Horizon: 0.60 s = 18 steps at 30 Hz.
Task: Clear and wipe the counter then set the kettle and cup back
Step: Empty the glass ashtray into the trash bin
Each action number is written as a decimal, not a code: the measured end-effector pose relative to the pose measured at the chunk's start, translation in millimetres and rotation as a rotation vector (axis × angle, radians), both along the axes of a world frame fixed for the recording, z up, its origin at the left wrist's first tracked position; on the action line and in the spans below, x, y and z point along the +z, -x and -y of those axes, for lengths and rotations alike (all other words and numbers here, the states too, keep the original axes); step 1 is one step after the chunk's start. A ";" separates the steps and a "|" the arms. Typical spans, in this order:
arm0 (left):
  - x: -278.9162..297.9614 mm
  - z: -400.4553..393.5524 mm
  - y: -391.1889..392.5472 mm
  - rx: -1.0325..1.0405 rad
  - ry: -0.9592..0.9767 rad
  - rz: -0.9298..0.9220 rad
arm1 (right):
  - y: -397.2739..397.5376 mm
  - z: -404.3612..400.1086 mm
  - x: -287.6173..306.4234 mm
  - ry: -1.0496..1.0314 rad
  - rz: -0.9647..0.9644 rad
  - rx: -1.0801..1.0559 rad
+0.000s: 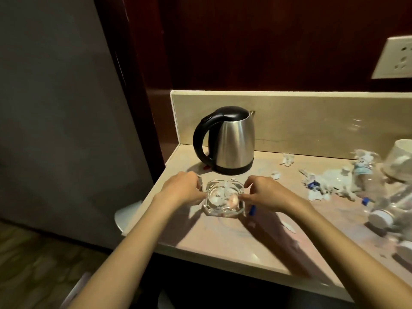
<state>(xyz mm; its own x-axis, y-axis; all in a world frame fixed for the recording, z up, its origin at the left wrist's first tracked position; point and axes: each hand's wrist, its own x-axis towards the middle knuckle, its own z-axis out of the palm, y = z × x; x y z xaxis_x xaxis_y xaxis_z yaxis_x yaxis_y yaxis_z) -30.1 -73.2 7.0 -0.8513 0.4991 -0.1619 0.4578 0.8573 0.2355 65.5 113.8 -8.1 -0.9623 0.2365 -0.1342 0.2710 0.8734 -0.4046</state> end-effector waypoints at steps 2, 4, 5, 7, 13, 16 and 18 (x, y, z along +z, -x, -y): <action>-7.7 -8.1 8.5 0.021 -0.047 0.023 | 8.7 -3.7 -6.5 0.020 0.043 -0.079; -14.5 -18.0 14.2 0.036 -0.078 0.038 | 16.0 -6.3 -12.5 0.085 0.072 -0.115; -17.7 -22.3 16.5 0.042 -0.083 0.026 | 19.3 -7.2 -15.2 0.116 0.075 -0.125; -21.3 -27.2 19.4 0.048 -0.083 -0.011 | 25.3 -7.1 -20.0 0.137 0.062 -0.144; -28.5 -29.1 24.3 0.053 -0.088 -0.017 | 35.0 -5.6 -33.1 0.195 0.004 -0.196; -29.9 -27.7 22.7 0.037 -0.156 0.034 | 31.7 -9.3 -33.1 0.270 -0.082 -0.241; -30.1 -25.0 22.1 0.029 -0.260 0.069 | 27.8 -11.0 -27.0 0.315 -0.133 -0.258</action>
<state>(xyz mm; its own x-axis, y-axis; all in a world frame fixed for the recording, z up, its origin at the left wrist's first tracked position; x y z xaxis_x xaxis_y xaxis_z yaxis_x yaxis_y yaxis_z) -52.3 -48.2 -23.2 -0.8573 0.5071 -0.0892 0.4093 0.7764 0.4792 37.7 124.8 -35.1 -0.8908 0.4390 -0.1173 0.3921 0.6123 -0.6866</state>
